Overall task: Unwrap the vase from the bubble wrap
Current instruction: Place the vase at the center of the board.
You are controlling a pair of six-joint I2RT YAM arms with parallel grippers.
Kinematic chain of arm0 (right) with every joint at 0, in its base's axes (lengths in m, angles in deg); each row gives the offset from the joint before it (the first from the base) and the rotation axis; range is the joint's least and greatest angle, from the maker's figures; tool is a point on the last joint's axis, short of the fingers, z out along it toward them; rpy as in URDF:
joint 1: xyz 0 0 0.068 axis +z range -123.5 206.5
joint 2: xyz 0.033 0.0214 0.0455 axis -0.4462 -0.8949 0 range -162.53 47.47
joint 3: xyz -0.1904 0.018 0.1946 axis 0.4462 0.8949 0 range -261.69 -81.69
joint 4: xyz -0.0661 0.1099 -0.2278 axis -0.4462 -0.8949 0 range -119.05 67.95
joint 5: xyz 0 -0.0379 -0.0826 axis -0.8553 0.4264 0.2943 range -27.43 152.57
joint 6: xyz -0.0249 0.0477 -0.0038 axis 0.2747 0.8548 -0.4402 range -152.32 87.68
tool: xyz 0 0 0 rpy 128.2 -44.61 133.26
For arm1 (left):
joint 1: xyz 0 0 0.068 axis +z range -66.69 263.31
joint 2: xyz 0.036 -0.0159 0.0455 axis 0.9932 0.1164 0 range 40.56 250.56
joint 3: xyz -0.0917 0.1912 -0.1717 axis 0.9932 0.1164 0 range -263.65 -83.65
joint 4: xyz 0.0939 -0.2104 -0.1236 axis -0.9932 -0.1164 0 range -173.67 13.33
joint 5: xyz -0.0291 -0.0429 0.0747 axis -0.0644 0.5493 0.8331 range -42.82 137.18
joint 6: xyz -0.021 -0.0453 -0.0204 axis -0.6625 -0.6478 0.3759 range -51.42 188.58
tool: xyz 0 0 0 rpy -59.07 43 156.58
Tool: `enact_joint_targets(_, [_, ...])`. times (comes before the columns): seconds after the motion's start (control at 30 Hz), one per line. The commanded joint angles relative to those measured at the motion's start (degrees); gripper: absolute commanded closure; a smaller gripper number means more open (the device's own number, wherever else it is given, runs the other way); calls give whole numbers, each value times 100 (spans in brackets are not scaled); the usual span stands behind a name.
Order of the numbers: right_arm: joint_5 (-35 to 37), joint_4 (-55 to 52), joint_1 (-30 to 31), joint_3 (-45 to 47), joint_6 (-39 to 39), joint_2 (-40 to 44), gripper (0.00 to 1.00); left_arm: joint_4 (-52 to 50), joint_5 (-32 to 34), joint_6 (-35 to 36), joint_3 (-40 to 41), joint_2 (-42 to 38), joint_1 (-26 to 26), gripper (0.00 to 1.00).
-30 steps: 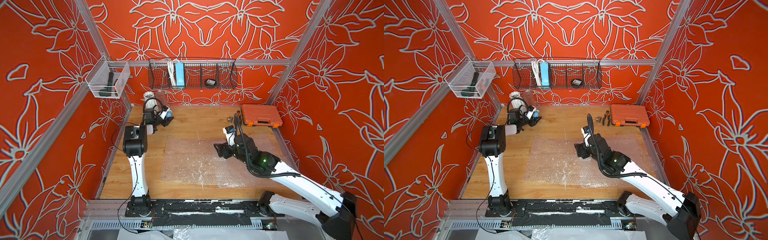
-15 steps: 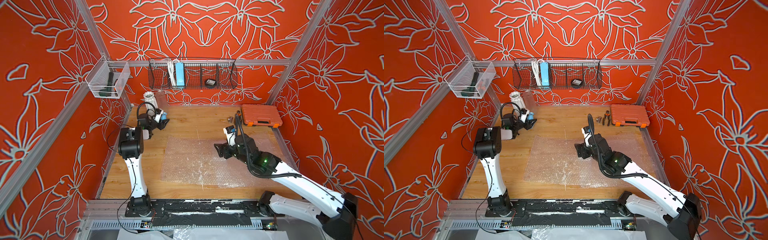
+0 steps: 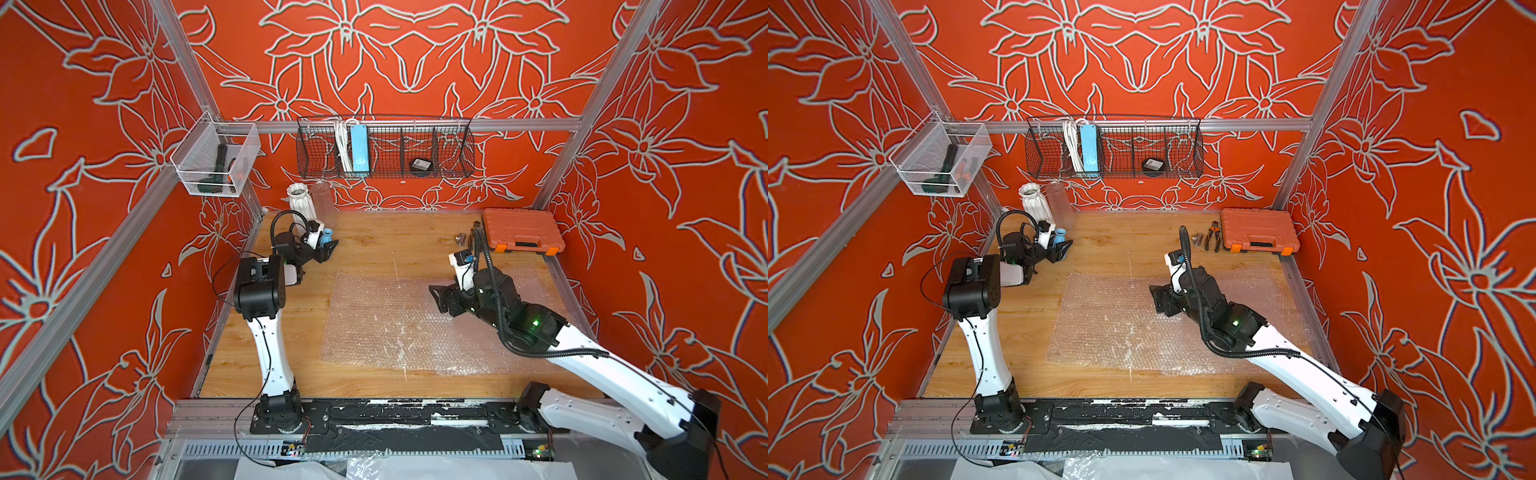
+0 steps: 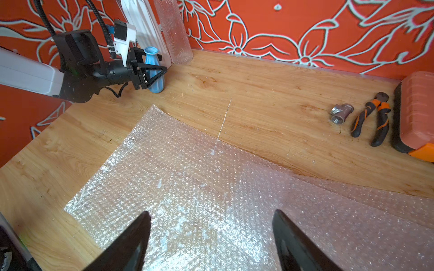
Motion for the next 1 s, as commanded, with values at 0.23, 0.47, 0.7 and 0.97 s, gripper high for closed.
enact_joint_targets(0.23, [41, -120, 4, -220, 79, 126, 18, 253, -1, 49, 92, -304, 115, 33])
enact_joint_targets(0.47, [49, -171, 5, -230, 87, 108, 18, -125, 270, 375, 153, -425, 145, 26])
enact_joint_targets(0.7, [52, -180, 3, -186, 95, 151, 18, -271, 566, 439, 240, -540, 140, 22])
enact_joint_targets(0.97, [40, -172, 0, -86, 103, 313, 18, -298, 897, 457, 425, -794, 141, 21])
